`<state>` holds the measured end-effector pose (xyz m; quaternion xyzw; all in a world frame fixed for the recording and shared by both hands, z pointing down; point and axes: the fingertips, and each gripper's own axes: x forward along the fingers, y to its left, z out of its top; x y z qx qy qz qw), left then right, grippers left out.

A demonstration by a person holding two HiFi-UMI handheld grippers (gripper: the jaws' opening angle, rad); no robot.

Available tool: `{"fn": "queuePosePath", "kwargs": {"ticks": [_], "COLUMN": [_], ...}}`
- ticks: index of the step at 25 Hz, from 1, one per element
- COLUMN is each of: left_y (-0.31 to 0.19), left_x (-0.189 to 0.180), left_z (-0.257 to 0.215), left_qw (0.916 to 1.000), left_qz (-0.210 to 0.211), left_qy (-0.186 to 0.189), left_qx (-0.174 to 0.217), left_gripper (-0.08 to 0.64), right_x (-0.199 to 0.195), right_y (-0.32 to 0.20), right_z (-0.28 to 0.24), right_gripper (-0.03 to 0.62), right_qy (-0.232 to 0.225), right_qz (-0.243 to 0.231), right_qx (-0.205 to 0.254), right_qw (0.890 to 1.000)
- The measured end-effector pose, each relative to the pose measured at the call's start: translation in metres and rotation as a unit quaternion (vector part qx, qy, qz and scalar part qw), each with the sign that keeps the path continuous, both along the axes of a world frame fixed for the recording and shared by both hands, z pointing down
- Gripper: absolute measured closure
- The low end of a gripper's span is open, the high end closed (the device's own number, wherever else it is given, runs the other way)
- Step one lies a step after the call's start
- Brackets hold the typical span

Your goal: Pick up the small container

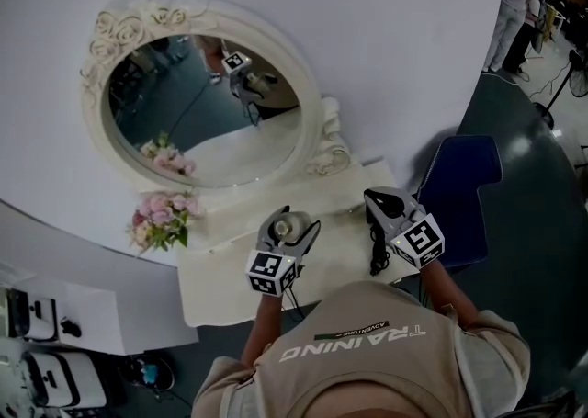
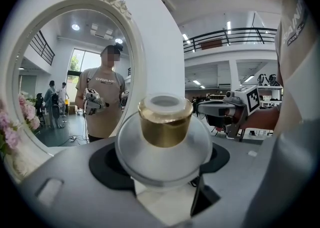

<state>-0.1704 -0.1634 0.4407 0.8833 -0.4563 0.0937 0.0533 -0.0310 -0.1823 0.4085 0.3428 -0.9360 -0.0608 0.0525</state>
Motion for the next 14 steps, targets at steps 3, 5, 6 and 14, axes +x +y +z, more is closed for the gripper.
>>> {"fn": "queuePosePath", "kwargs": {"ticks": [3, 5, 6, 14], "left_y": [-0.003, -0.005, -0.006, -0.011], "left_x": [-0.003, -0.005, -0.007, -0.007], "left_z": [-0.001, -0.003, -0.002, 0.002], "left_qw": [1.0, 1.0, 1.0, 1.0], "left_qz": [-0.001, -0.004, -0.006, -0.007], "left_qy": [-0.006, -0.005, -0.003, -0.001], "left_qx": [0.003, 0.005, 0.004, 0.0], "left_gripper": [0.204, 0.204, 0.204, 0.204], "right_x": [0.002, 0.003, 0.002, 0.0], "right_y": [-0.007, -0.01, -0.01, -0.019], "right_z": [-0.004, -0.009, -0.01, -0.007], "right_gripper": [0.589, 0.589, 0.59, 0.59], "right_qy": [-0.001, -0.011, -0.015, -0.004], "right_qz": [0.001, 0.0, -0.001, 0.001], "right_qx": [0.006, 0.007, 0.004, 0.008], "right_qw": [1.0, 1.0, 1.0, 1.0]}}
